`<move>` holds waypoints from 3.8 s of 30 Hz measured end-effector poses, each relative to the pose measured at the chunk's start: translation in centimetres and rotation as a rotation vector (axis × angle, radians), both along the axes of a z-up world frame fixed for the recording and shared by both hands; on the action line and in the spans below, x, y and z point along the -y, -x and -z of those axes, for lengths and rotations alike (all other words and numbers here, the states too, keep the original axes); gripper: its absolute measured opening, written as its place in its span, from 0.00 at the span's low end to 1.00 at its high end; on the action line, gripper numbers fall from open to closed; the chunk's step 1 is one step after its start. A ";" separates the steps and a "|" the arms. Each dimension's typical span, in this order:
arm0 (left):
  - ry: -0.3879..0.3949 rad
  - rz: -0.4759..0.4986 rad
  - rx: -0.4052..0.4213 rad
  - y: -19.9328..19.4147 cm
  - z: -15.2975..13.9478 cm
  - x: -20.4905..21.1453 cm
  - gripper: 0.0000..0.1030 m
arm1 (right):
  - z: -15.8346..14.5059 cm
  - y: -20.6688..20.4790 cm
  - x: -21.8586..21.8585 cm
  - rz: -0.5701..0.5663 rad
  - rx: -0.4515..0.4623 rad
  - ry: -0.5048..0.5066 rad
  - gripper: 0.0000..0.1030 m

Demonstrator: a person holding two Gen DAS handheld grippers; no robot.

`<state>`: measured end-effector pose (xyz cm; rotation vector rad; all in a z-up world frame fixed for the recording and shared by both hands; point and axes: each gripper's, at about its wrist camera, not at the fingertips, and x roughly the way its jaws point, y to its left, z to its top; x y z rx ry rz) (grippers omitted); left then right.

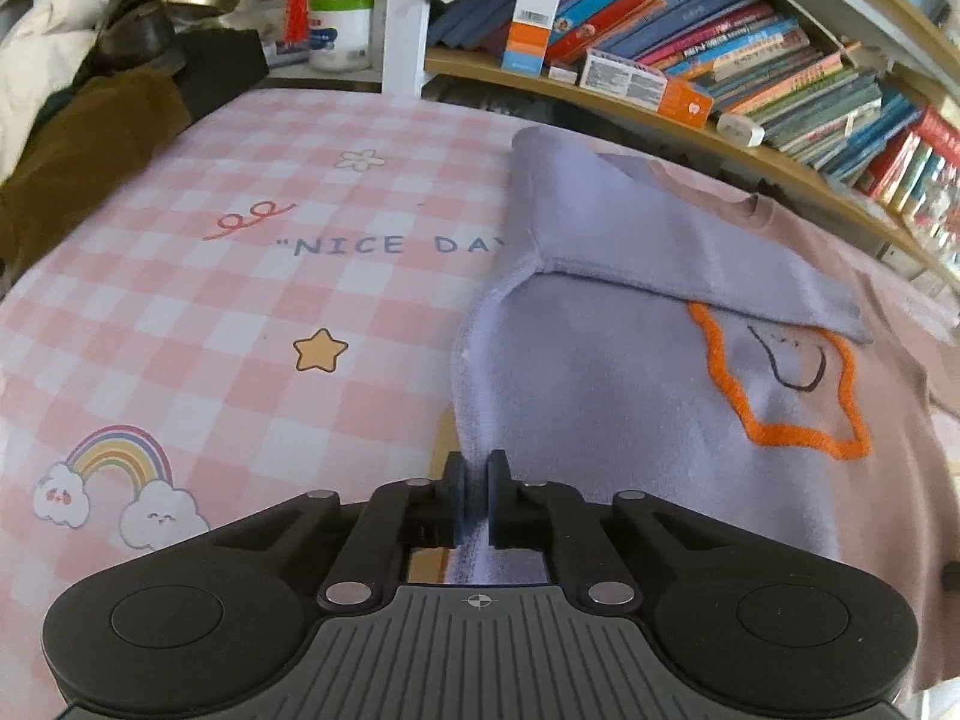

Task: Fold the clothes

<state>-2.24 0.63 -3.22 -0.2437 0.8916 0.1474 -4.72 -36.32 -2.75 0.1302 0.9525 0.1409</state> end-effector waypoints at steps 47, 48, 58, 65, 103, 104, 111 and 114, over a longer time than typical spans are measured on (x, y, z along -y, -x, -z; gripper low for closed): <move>0.018 0.096 0.060 4.6 -2.7 -3.6 0.39 | -2.0 3.8 -5.6 0.033 0.145 0.052 0.72; 0.013 0.098 0.062 5.0 -2.8 -3.4 0.46 | -2.1 4.2 -5.6 0.044 0.151 0.053 0.76; -0.034 0.239 0.098 7.8 -3.0 -1.2 0.70 | -2.3 8.2 -6.2 0.109 0.143 0.086 0.83; 0.001 0.271 0.088 7.7 -2.2 -0.2 0.78 | -2.3 9.6 -5.1 0.167 0.129 0.110 0.86; -0.181 -0.157 -0.039 10.1 -2.7 17.2 0.93 | -0.5 -11.3 20.8 0.073 0.083 -0.074 0.92; -0.183 -0.165 -0.040 10.3 -2.8 17.4 0.93 | -0.4 -11.9 21.2 0.074 0.066 -0.083 0.91; -0.198 -0.227 -0.042 11.4 -3.4 18.1 0.93 | 0.2 -14.2 21.8 0.031 0.015 -0.097 0.84; -0.206 -0.237 -0.048 11.6 -3.5 18.4 0.93 | 0.7 -15.0 22.4 0.051 -0.004 -0.112 0.68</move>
